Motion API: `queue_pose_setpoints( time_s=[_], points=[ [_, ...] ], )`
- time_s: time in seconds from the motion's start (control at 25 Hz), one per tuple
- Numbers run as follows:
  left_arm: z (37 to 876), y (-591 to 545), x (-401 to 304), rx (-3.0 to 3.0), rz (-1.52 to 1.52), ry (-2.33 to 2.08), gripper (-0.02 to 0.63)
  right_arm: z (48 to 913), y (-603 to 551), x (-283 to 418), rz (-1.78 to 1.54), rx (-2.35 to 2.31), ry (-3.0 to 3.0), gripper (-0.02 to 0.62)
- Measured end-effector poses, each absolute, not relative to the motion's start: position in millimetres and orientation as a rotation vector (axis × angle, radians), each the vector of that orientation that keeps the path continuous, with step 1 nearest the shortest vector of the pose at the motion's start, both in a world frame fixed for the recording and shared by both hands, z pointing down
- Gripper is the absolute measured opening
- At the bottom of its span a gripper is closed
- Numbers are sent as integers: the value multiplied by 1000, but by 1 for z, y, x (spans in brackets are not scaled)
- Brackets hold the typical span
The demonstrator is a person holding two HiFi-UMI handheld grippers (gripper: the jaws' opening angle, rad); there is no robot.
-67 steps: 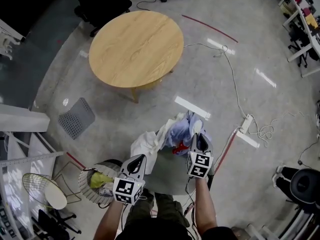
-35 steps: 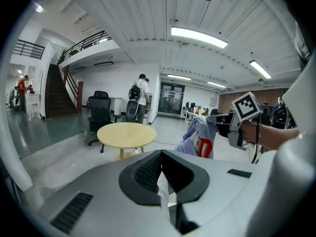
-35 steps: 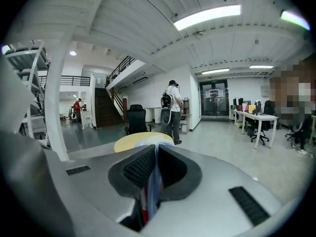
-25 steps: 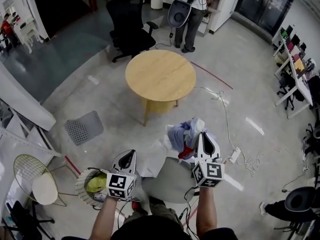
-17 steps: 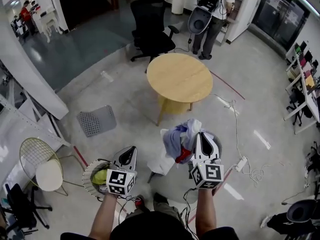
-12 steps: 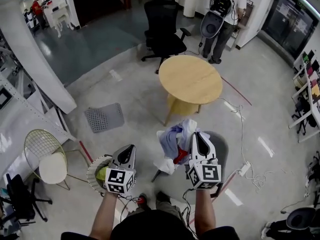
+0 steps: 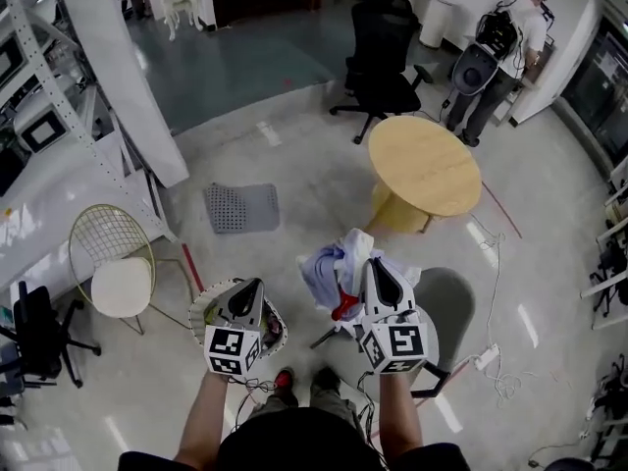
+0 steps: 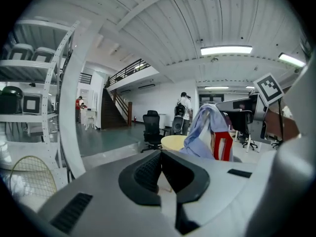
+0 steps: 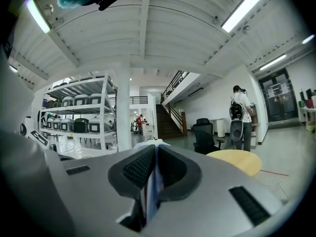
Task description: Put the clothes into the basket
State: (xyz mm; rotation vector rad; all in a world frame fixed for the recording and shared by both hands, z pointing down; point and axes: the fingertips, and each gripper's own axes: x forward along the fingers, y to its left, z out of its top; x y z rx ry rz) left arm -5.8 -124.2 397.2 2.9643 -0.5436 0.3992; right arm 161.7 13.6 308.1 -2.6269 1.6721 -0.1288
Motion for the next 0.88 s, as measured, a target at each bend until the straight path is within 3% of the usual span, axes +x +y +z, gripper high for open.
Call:
queue_pose_setpoints(
  time_s=[0.88],
  points=[
    [486,-199,-209,2623,498,-1113,8,433,-165,-33,-465,-2119,2362,43]
  ],
)
